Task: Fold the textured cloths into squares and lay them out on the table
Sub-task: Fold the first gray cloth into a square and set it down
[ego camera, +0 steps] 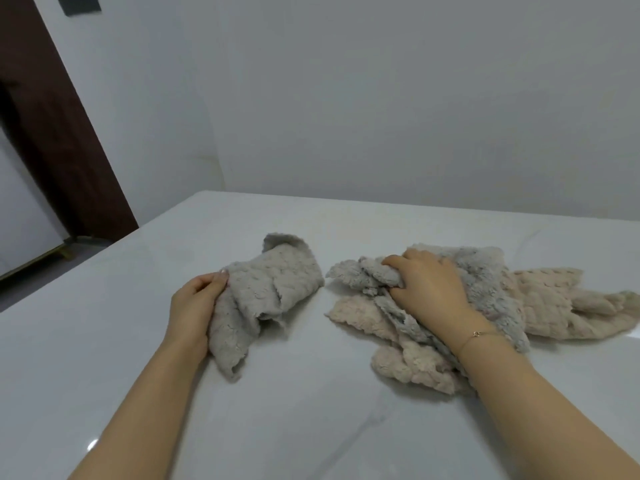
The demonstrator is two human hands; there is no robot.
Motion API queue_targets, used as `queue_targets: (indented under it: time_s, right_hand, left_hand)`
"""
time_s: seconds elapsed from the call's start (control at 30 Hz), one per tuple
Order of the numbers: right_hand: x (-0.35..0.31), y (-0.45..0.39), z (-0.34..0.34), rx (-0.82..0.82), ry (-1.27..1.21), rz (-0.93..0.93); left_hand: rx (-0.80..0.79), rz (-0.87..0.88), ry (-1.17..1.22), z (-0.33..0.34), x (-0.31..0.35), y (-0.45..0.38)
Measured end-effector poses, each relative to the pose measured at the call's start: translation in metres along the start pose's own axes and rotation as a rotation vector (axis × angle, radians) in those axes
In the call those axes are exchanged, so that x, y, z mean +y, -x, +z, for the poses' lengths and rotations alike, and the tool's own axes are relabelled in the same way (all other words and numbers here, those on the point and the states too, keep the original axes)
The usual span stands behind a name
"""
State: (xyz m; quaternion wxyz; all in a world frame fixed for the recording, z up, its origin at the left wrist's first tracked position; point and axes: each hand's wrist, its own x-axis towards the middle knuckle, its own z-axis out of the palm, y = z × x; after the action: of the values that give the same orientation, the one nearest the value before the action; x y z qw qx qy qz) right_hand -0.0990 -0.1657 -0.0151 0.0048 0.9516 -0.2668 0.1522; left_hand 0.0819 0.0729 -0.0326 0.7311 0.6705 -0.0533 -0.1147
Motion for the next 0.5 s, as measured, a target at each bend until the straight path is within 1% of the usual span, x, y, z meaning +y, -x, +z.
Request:
queue_targets:
  time_s: [0.07, 0.1, 0.2, 0.27, 0.33, 0.37, 0.43, 0.5]
  right_hand:
    - [-0.002, 0.001, -0.002, -0.021, 0.028, -0.003]
    - [-0.002, 0.001, -0.004, -0.041, 0.047, -0.004]
    - [-0.005, 0.003, -0.016, -0.110, 0.089, -0.067]
    - [-0.015, 0.008, -0.026, -0.147, 0.032, -0.170]
    - [-0.030, 0.015, -0.032, -0.194, -0.041, -0.245]
    - [-0.037, 0.019, -0.030, -0.219, -0.052, -0.266]
    - [-0.047, 0.027, -0.015, -0.252, 0.014, -0.292]
    - [-0.048, 0.034, 0.004, -0.243, 0.129, -0.304]
  left_hand:
    - [0.014, 0.044, -0.038, 0.000, -0.002, 0.000]
    - [0.044, 0.104, -0.111, 0.000, -0.003, -0.001]
    - [0.092, 0.376, -0.382, 0.000, 0.000, 0.002]
    - [0.032, 0.570, -0.531, 0.004, 0.007, 0.009]
    - [-0.088, 0.732, -0.662, 0.011, 0.011, 0.017]
    - [-0.157, 0.760, -0.710, 0.014, 0.010, 0.021]
    - [-0.264, 0.750, -0.872, 0.018, 0.000, 0.024]
    - [-0.308, 0.717, -1.101, 0.018, -0.014, 0.020]
